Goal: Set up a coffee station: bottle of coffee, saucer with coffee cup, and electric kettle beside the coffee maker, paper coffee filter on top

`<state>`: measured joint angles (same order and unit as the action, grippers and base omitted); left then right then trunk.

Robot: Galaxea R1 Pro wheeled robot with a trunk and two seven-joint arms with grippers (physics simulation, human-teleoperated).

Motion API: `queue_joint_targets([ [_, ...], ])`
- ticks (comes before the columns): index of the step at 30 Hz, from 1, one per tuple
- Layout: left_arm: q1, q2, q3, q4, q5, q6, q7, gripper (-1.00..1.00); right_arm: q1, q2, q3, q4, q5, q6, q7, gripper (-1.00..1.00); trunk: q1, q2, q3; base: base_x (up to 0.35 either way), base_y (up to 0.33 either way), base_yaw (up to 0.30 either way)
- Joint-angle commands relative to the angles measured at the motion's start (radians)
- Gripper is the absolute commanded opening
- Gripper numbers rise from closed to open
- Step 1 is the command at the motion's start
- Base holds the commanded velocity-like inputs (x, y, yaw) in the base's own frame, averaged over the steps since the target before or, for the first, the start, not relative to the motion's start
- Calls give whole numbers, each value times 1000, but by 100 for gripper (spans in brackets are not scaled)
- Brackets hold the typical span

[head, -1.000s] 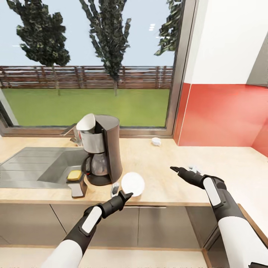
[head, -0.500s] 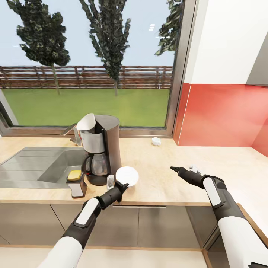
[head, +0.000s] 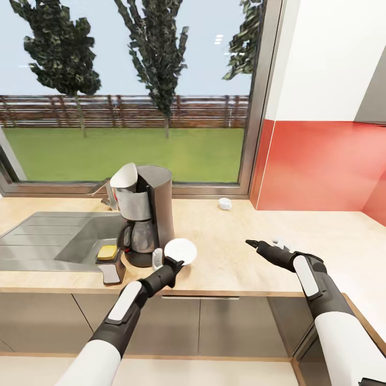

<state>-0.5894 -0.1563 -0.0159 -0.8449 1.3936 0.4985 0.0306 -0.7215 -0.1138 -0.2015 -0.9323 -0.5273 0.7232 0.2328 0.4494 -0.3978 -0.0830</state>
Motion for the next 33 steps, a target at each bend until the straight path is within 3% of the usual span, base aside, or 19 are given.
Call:
queue_joint_targets([
  [1,0,0,0,2,20,3,5,-100,-1,0,-3,0,3,5,5,100,1,-2,-2,0,0,0],
  [5,1,0,-1,7,97,2,6,-100,-1,0,-3,0,3,5,6,100,1,-2,-2,0,0,0],
  [9,29,0,-3,34,120,-2,7,-100,-1,0,-3,0,3,5,6,100,1,-2,-2,0,0,0],
  [16,41,1,-3,66,123,-35,10,-100,-1,0,-3,-18,3,5,7,100,1,-2,-2,0,0,0],
  [33,42,1,-2,96,127,-44,9,-100,-1,0,-3,-33,3,6,7,100,1,-2,-2,31,0,0],
])
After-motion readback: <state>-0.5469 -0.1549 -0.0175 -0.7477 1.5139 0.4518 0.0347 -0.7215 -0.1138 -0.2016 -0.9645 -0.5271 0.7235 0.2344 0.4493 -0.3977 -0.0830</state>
